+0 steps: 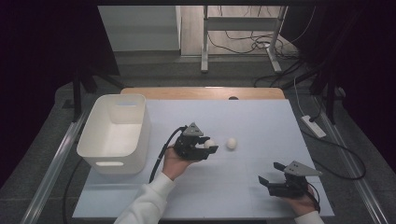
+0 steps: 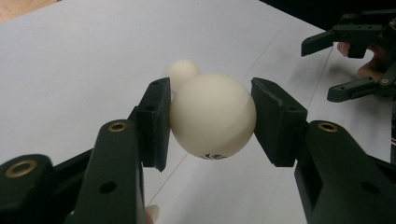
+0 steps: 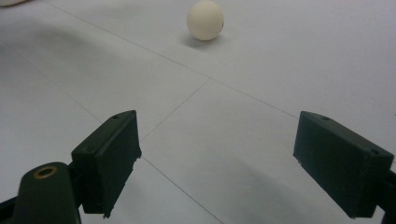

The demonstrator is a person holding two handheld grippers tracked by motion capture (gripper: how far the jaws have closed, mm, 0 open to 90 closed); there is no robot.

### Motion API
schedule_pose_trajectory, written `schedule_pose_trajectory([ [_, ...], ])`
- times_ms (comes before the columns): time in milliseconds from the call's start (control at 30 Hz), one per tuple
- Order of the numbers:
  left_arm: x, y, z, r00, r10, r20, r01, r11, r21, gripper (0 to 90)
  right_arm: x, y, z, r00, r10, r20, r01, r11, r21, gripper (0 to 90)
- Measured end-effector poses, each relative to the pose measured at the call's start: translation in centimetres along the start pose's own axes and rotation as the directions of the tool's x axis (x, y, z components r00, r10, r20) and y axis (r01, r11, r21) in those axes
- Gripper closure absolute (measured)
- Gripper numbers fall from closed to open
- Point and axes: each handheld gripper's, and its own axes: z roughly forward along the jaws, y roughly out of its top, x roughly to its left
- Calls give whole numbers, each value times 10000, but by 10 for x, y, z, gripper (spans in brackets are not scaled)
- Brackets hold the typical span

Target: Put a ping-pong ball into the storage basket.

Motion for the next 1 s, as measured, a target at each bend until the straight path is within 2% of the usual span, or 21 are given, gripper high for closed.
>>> schedule_pose_trajectory([
  [1000,5,0,-21,9994,-175,-301,157,9980,-615,505,0,0,0,10000,-26,29,26,10000,-14,146],
])
